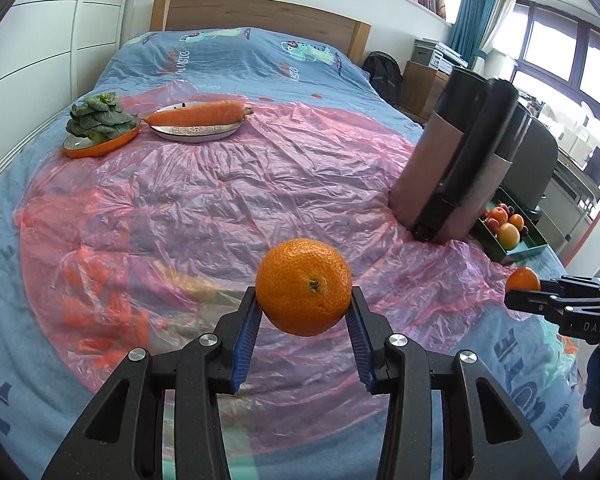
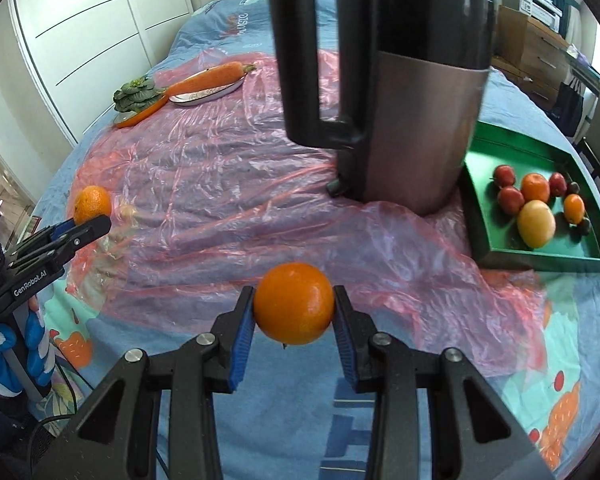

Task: Organize fruits
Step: 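Carry both oranges in the left and right tools to the green tray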

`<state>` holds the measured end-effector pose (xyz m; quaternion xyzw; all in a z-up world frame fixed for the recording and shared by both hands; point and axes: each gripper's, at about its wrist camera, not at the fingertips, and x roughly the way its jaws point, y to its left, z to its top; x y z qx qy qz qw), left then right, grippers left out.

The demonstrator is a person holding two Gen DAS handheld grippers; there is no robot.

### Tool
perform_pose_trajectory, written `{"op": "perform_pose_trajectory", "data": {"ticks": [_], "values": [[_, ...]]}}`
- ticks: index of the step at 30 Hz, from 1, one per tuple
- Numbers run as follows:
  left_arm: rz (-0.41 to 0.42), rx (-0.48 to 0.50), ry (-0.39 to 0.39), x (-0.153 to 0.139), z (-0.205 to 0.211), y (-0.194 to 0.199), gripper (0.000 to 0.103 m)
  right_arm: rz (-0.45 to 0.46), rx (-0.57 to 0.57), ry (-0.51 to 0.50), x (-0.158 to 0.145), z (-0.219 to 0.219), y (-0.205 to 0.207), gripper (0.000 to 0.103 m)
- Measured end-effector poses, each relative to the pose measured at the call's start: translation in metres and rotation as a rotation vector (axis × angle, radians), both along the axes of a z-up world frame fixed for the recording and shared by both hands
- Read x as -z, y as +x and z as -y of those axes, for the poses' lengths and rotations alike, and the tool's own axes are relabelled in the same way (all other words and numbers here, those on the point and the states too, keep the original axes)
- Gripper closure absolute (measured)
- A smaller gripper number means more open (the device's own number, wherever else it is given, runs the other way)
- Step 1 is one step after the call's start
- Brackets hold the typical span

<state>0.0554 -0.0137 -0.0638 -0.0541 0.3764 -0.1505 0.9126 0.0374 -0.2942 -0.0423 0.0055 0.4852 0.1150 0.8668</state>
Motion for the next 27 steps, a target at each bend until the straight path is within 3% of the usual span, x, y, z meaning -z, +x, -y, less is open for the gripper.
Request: {"op": "perform_pose_trajectory", "data": {"ticks": [14, 27], "values": [[-0.036, 0.244, 0.000, -0.028, 0.117, -0.034, 0.066, 0.070, 0.199, 0.043, -0.008, 0.119, -0.032, 0.090], [-0.017, 0.417, 0.061, -0.054, 0.229, -0.021, 0.066, 0.139, 0.364, 0.069, -0.004, 0.229, -0.038, 0.090]]}}
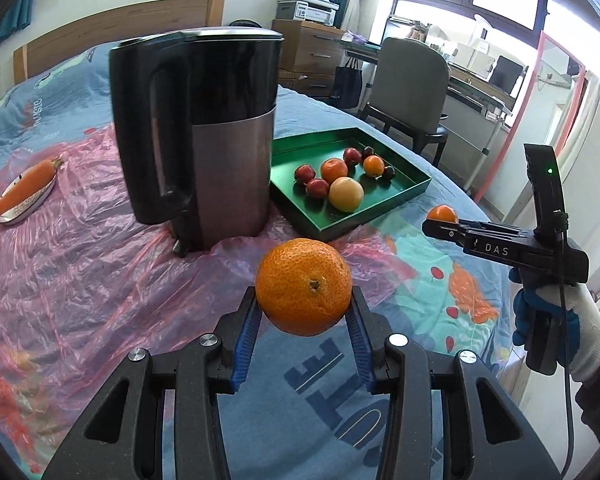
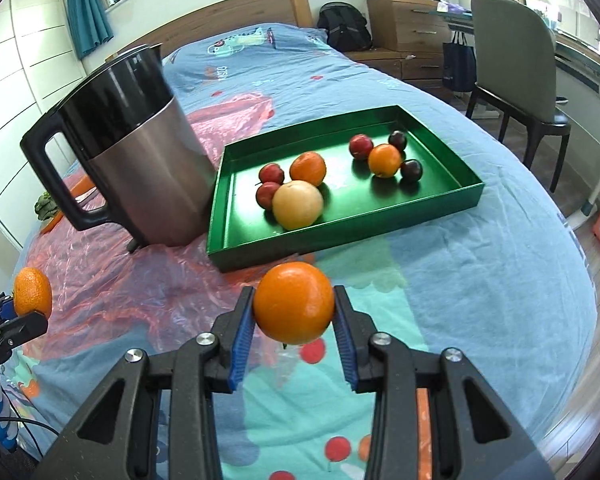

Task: Organize fruits
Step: 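Carry both oranges in the left and right tools to the green tray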

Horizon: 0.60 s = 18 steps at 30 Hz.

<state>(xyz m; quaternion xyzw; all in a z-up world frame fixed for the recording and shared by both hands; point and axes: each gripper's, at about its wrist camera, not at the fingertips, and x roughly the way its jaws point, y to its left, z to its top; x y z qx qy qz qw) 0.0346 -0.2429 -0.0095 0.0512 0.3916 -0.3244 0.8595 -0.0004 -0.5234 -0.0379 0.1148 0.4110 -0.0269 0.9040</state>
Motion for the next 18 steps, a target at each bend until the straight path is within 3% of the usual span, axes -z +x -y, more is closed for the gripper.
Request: {"op": "perform_pose_trajectory", "data": {"ticks": [9, 18], "values": [[0.030, 0.073, 0.029, -0.012, 0.069, 0.039, 0.066, 0.022, 0.032, -0.048, 0.001, 0.060, 0.021, 0.090], [0.042, 0.092, 0.052, -0.018, 0.151, 0.110, 0.066, 0.024, 0.003, -0.110, 0.008, 0.104, 0.078, 0.090]]}}
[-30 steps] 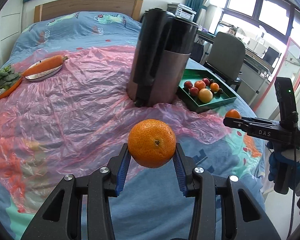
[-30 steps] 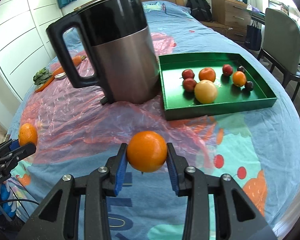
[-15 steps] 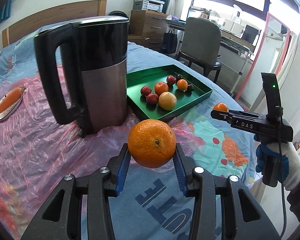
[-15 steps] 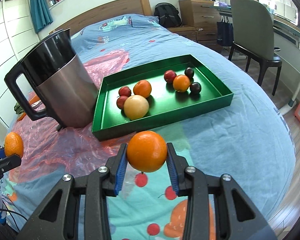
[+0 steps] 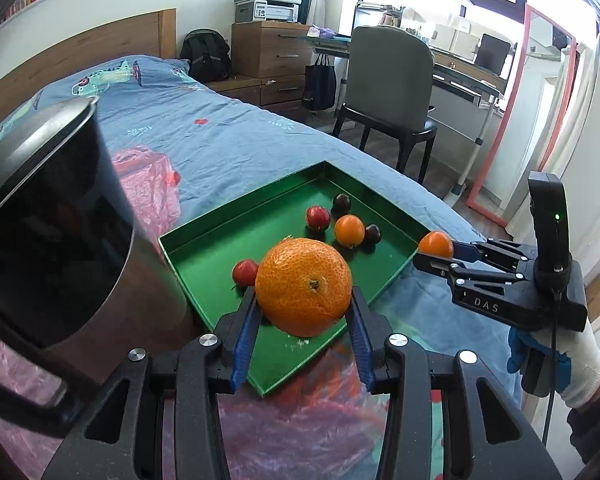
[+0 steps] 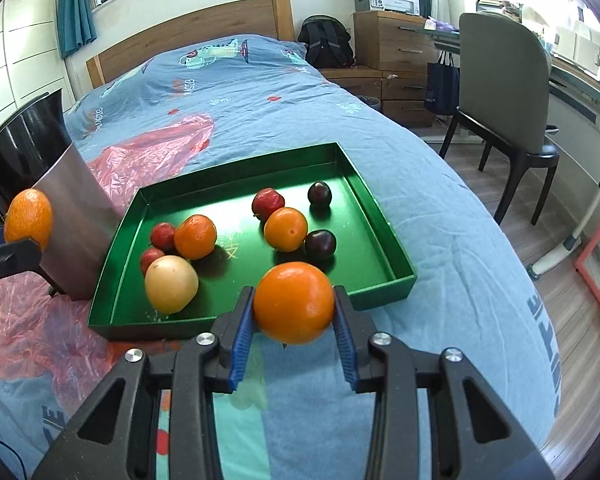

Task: Organize fruits
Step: 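Carry both oranges in the left and right tools to the green tray, then open the left tool on its orange while the right tool releases its orange in the tray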

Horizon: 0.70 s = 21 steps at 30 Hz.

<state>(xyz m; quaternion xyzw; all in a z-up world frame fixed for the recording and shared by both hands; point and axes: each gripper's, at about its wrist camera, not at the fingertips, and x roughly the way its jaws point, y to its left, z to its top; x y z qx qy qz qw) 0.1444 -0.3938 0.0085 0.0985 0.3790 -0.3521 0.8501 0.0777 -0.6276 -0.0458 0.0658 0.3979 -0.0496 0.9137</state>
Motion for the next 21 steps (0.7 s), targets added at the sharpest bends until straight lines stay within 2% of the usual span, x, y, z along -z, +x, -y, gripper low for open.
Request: {"op": "perform_pose_trajectory", "data": {"ticks": [5, 11, 21], "values": [[-0.032, -0.056, 0.007, 0.013, 0.034, 0.042, 0.066, -0.016, -0.061, -0.021, 0.009, -0.002, 0.030, 0.090], [-0.048, -0.118, 0.055, 0.033, 0.058, 0.080, 0.066, -0.026, -0.116, -0.025, 0.019, -0.014, 0.055, 0.089], [-0.115, -0.215, 0.165, 0.080, 0.072, 0.124, 0.066, -0.092, -0.187, -0.037, 0.047, -0.033, 0.072, 0.089]]}}
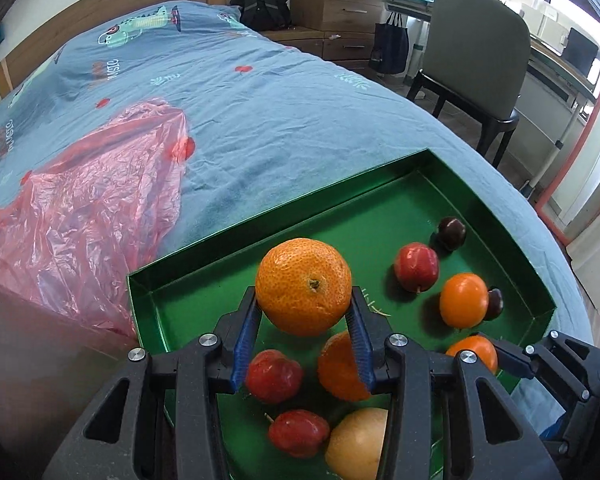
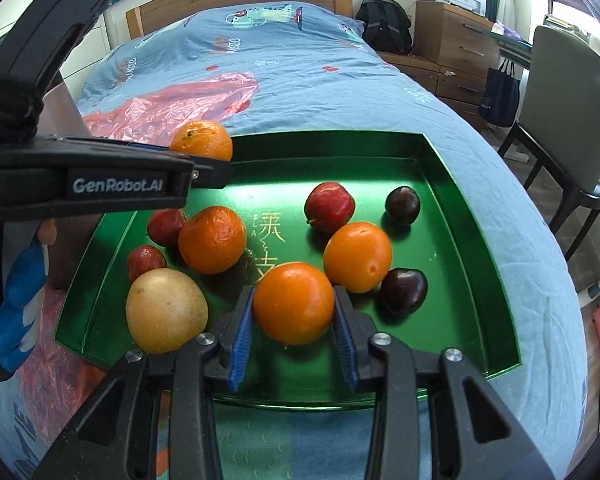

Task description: Organize fruits

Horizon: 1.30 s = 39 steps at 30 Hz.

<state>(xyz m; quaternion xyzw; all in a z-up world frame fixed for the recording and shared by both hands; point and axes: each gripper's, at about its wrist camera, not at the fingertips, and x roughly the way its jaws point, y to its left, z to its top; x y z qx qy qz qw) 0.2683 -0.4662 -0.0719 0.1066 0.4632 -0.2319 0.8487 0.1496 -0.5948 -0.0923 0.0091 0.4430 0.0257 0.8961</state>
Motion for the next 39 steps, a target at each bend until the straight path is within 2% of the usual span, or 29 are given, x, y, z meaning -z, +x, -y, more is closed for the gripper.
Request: {"op": "perform_pose_trajectory", "data": {"ticks": [9, 17, 23, 25, 28, 32, 39], "values": [[-0.078, -0.021, 0.027, 0.024, 0.002, 0.015, 0.066, -0.022, 0.009, -0.019, 0.012, -0.004, -0.001, 0.089], [-0.116, -0.033, 0.011, 0.027, -0.001, 0.022, 0.064, -0.032, 0.019, -0.013, 0.011, -0.005, 0.002, 0.088], [-0.154, -0.060, 0.001, 0.030, -0.005, 0.026, 0.060, -0.045, 0.027, -0.001, 0.009, -0.003, 0.000, 0.087], [-0.145, -0.066, 0.001, 0.028, -0.007, 0.025, 0.058, -0.042, 0.027, -0.001, 0.006, -0.004, -0.002, 0.076], [-0.105, -0.071, -0.007, 0.018, -0.008, 0.020, 0.052, -0.039, 0.029, -0.006, 0.001, -0.004, -0.004, 0.068], [-0.041, -0.055, -0.006, -0.002, -0.006, 0.007, 0.048, -0.029, 0.040, 0.002, -0.007, -0.002, -0.011, 0.068], [0.045, 0.003, -0.061, -0.046, -0.020, -0.037, 0.045, 0.011, 0.061, 0.026, -0.030, -0.003, -0.035, 0.067]]}}
